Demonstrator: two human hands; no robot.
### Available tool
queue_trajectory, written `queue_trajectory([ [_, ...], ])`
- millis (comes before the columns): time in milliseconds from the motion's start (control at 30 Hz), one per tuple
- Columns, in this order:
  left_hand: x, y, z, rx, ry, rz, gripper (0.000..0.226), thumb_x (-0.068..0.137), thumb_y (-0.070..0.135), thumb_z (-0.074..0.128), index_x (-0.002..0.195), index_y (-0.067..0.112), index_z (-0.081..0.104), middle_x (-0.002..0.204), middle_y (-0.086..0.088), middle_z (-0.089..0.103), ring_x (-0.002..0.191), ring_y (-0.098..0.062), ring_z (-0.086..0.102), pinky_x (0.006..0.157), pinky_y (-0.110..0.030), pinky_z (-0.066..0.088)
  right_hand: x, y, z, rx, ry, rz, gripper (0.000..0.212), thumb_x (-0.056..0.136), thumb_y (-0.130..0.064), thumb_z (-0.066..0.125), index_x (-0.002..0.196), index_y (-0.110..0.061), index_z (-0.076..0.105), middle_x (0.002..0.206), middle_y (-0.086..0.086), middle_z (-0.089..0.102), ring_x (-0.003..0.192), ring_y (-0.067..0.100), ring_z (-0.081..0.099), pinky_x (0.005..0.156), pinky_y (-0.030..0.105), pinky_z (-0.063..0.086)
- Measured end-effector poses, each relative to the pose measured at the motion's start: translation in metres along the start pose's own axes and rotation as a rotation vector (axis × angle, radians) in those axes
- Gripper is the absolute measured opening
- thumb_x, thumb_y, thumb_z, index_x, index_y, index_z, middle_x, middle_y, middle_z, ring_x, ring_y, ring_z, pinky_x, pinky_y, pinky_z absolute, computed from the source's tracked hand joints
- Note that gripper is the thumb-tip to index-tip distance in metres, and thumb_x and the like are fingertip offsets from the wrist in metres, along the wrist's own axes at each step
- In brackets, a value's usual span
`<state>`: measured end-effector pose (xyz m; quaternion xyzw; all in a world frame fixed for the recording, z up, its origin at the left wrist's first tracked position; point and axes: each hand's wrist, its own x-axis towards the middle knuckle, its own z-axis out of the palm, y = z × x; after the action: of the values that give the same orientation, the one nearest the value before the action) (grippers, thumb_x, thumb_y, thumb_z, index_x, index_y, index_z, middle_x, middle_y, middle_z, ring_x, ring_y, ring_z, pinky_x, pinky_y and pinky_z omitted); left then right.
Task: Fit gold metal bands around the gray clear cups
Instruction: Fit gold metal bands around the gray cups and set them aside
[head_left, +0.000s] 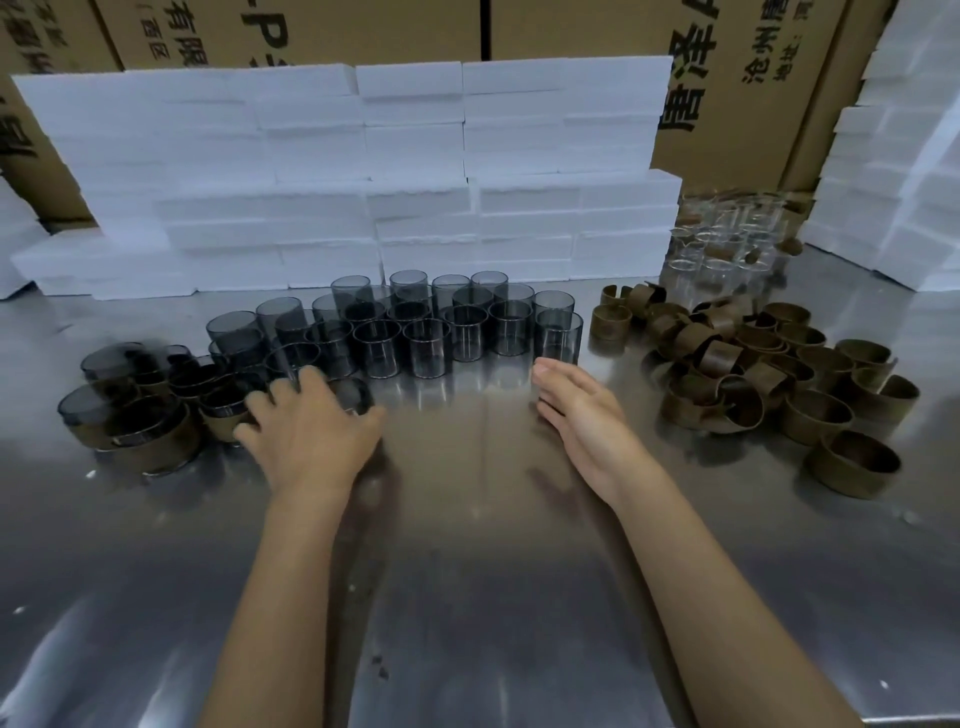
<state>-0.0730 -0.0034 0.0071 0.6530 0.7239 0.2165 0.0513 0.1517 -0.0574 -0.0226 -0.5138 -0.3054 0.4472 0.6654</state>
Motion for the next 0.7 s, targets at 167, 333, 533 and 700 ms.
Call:
queue_trajectory([
  [167,0.014,-0.03,-0.006,0.086,0.01,0.018,0.067,0.097,0.048,0.06,0.141,0.001,0.047,0.169,-0.017,0.01,0.155,-0.035,-0.001,0.121,-0.058,0.01,0.002,0.001,-0.002,0.022,0.016,0.017,0.013,0.099,-0.019,0.066,0.111,-0.016,0.07,0.134,0.008,0.064,0.127,0.016,0.058,0.108,0.028,0.046],
  [333,0.024,-0.044,-0.001,0.074,-0.059,-0.027,0.076,0.105,0.048,0.044,0.161,0.005,0.015,0.17,-0.017,0.006,0.157,-0.035,-0.002,0.124,-0.059,0.003,0.004,0.003,-0.004,0.062,0.022,0.03,0.009,0.1,-0.017,0.062,0.106,-0.014,0.069,0.132,0.015,0.064,0.117,0.016,0.062,0.098,0.024,0.049],
  [533,0.044,-0.062,0.001,0.06,-0.018,-0.091,0.076,0.106,0.044,0.043,0.162,0.003,0.011,0.17,-0.021,0.004,0.157,-0.036,-0.005,0.124,-0.058,0.0,0.009,0.005,-0.009,0.092,0.02,0.033,0.025,0.101,-0.016,0.061,0.122,-0.005,0.067,0.126,0.015,0.067,0.122,0.02,0.062,0.098,0.025,0.051],
  [700,0.06,-0.078,-0.001,0.02,0.054,-0.1,0.071,0.105,0.035,0.049,0.161,0.005,0.019,0.169,-0.024,0.005,0.157,-0.038,-0.006,0.123,-0.059,-0.003,0.01,0.006,-0.008,0.086,0.022,0.036,0.029,0.101,-0.016,0.061,0.125,-0.002,0.066,0.124,0.015,0.069,0.121,0.02,0.064,0.094,0.023,0.052],
])
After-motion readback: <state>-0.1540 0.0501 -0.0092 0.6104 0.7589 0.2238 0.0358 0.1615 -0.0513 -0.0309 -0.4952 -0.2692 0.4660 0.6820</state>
